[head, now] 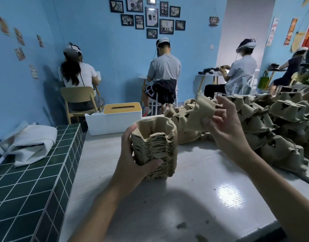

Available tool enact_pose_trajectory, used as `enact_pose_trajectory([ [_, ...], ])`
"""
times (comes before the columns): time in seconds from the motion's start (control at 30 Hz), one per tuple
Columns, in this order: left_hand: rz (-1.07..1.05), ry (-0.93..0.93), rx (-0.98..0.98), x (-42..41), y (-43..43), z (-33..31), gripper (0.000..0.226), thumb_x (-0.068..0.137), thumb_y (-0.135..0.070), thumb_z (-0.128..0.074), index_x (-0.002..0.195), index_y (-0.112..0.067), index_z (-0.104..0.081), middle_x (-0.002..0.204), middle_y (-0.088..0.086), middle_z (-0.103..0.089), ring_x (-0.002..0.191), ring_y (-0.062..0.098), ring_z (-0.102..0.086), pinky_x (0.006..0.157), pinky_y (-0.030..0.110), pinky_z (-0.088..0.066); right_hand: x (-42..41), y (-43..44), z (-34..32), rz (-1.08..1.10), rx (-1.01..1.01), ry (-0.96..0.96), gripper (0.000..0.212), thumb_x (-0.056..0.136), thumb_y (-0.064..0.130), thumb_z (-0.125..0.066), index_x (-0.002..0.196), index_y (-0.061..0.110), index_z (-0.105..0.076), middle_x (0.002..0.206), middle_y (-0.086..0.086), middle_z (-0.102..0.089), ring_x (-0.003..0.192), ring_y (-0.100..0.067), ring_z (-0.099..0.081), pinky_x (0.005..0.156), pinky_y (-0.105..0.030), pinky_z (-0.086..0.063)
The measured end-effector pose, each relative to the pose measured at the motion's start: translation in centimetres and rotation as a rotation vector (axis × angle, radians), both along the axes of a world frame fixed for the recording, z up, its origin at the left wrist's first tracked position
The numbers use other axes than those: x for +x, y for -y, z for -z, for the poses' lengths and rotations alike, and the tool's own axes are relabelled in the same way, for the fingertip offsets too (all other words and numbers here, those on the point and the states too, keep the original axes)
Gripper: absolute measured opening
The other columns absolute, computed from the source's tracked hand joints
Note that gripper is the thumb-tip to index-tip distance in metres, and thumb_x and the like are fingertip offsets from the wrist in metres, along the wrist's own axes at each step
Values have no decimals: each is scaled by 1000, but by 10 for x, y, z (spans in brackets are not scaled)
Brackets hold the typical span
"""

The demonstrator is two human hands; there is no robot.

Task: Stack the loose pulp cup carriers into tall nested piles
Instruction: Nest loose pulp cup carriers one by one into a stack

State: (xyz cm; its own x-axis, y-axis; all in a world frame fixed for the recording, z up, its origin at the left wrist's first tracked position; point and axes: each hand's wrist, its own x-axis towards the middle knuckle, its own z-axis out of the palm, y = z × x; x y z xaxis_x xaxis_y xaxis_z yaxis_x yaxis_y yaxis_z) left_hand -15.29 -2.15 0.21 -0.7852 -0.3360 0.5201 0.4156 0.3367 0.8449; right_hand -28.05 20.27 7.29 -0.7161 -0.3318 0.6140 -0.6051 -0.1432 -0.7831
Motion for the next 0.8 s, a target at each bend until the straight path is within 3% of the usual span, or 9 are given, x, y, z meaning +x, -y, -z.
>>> enact_pose_trajectory([
  [0.1, -17, 21, -4, -13, 5, -1, 103, 65, 2, -90, 128, -59, -36, 126, -22, -57, 113, 6, -62, 82, 24, -57, -5, 31, -20, -121, -111, -23, 59, 93, 2, -59, 136, 33, -31, 108, -7, -52, 103, -21, -61, 84, -39, -57],
  [0.23, -56, 31, -34, -35, 17, -4, 104, 63, 5, -90, 126, -58, -38, 125, -19, -57, 112, 9, -63, 81, 22, -56, -18, 73, -35, -227, -99, -15, 63, 85, 13, -59, 134, 42, -30, 113, -11, -52, 104, -20, -61, 86, -41, -57],
  [0.43, -45, 71, -43, -52, 22, -13, 100, 65, 12, -85, 134, -40, -34, 120, -30, -57, 112, 1, -62, 83, 19, -54, -27, 103, -26, -372, 176, -85, 69, 96, 3, -55, 143, 41, -24, 123, 6, -47, 108, -6, -61, 88, -31, -56],
  [0.53, -39, 78, -72, -50, 21, -16, 100, 68, 11, -84, 136, -40, -31, 123, -36, -55, 116, -1, -59, 84, 17, -53, -37, 98, -32, -268, 365, -267, 83, 94, 4, -57, 147, 53, -15, 150, 11, -25, 131, -8, -43, 104, -43, -48],
  [0.63, -35, 80, -121, -50, 23, -18, 99, 69, 6, -86, 137, -40, -29, 123, -36, -55, 116, 1, -60, 85, 18, -53, -42, 92, -40, -301, 501, -372, 83, 86, 24, -62, 146, 57, -14, 156, 11, -20, 141, -8, -30, 114, -40, -34],
  [0.7, -40, 77, -144, -49, 23, -19, 97, 70, 2, -86, 137, -38, -29, 120, -37, -55, 116, 0, -60, 83, 19, -54, -39, 93, -44, -336, 510, -354, 76, 82, 46, -65, 144, 57, -21, 152, 10, -29, 135, -8, -38, 111, -37, -37],
  [0.8, -65, 62, -143, -47, 18, -19, 94, 71, -5, -86, 140, -34, -29, 120, -39, -53, 118, -3, -57, 82, 18, -54, -37, 99, -42, -259, 386, -305, 67, 75, 67, -63, 133, 53, -33, 137, 6, -47, 120, -15, -55, 100, -46, -49],
])
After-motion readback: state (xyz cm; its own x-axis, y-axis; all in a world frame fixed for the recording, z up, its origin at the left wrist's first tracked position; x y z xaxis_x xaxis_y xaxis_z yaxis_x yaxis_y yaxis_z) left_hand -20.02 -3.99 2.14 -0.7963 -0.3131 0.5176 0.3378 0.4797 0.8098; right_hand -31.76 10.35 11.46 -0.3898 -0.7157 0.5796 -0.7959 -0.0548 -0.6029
